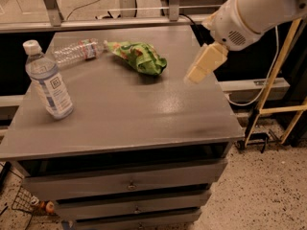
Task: Move green rice chip bag near blue plastic bottle
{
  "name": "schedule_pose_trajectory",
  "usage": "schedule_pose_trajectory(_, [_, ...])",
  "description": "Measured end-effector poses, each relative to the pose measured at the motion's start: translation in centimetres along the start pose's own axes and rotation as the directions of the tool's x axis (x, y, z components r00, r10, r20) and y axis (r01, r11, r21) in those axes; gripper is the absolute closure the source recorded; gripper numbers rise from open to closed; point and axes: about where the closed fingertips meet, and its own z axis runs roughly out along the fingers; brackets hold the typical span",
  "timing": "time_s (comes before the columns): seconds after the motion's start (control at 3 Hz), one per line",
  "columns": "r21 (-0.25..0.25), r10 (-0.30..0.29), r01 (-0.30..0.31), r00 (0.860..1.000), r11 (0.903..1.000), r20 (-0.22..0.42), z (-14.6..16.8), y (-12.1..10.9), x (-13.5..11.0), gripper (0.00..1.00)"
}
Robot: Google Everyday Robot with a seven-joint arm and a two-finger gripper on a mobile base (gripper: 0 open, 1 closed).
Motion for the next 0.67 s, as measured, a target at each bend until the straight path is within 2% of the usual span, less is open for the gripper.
schedule_pose_trajectory(0.33, [-0.004, -0.038, 0.038, 0.999, 0.9993, -0.003, 2.6, 0.2, -2.9, 0.0])
schedule_pose_trajectory(0.67, [0.002, -0.05, 0.05, 0.998, 0.9987, -0.044, 5.9, 0.7, -5.3, 0.0])
